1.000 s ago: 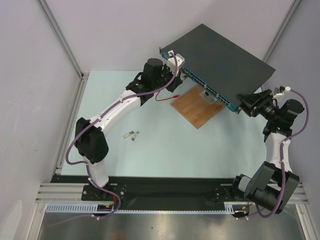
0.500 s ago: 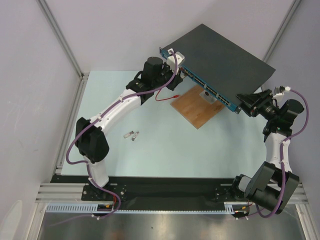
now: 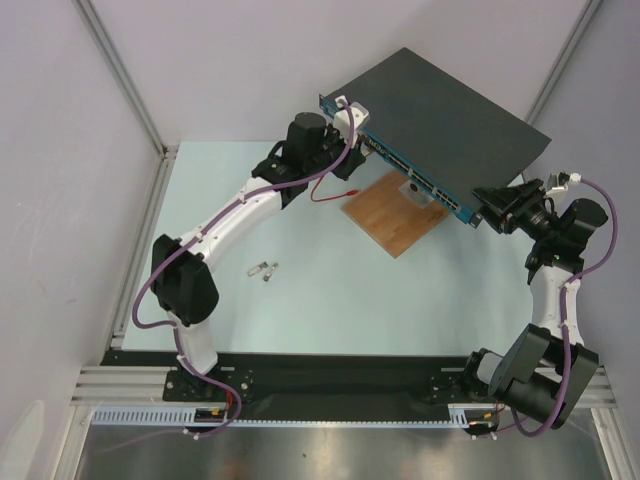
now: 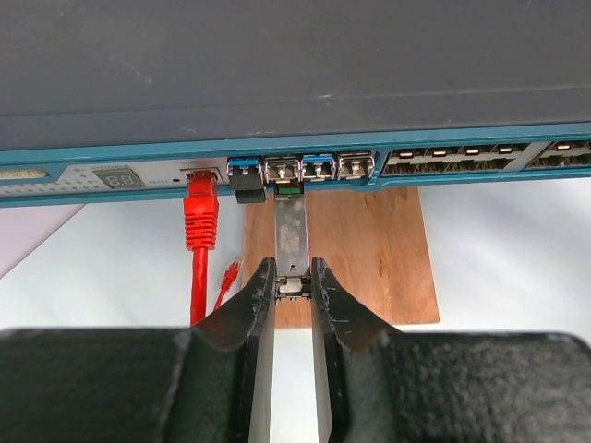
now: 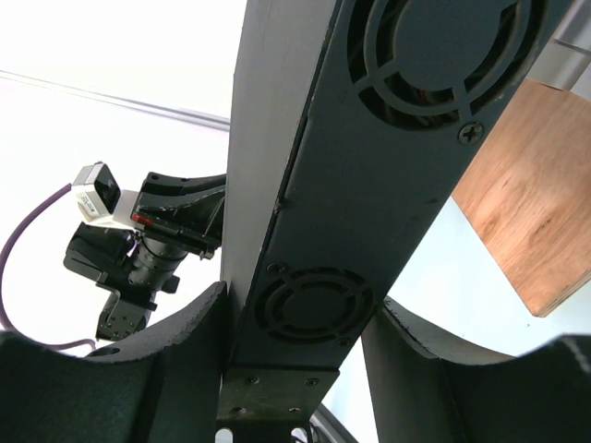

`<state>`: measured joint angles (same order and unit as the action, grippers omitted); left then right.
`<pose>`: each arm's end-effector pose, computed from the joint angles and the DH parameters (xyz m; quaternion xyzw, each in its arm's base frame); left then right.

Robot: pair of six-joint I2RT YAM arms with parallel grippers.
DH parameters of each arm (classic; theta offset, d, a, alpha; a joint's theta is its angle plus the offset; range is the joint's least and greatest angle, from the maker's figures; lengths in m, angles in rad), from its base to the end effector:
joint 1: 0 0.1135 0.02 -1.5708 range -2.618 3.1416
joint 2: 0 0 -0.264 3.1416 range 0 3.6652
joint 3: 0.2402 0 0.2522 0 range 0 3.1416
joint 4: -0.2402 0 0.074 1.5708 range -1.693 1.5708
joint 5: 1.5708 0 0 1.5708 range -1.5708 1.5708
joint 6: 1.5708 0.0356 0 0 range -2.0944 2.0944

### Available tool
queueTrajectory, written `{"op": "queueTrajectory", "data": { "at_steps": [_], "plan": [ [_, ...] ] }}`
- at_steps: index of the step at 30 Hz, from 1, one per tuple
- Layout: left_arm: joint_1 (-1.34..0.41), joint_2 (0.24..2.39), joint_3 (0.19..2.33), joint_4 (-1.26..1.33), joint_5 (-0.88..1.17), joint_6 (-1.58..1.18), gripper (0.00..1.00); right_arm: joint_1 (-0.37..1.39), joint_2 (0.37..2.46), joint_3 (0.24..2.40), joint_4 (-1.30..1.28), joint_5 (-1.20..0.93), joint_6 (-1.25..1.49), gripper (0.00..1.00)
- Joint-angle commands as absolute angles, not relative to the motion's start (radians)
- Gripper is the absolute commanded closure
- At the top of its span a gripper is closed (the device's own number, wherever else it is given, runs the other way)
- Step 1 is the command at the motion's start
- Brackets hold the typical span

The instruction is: Insert the plug into the switch port

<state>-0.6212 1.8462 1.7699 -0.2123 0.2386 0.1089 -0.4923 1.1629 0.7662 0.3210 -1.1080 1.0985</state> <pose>0.3567 -0.2657 0.3778 0.3506 0.7179 -0.2427 0.5503 0.2389 -0.0920 0.3097 0.1950 0.6920 0.5408 0.4366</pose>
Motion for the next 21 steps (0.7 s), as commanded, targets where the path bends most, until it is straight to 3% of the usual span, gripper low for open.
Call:
{"op": "queueTrajectory", "data": {
  "at_steps": [1,21],
  "plan": [
    [-0.618,1.852,1.83,-0.155,0.238,0.086,1.0,-0.456,1.152,0.779,0.387,-1.08,0.973,1.0],
    [-0.617,1.83,1.79,-0.153,0.279,0.084,1.0,-0.449,1.157,0.792,0.377,-1.075,0.962,1.0]
  ]
}}
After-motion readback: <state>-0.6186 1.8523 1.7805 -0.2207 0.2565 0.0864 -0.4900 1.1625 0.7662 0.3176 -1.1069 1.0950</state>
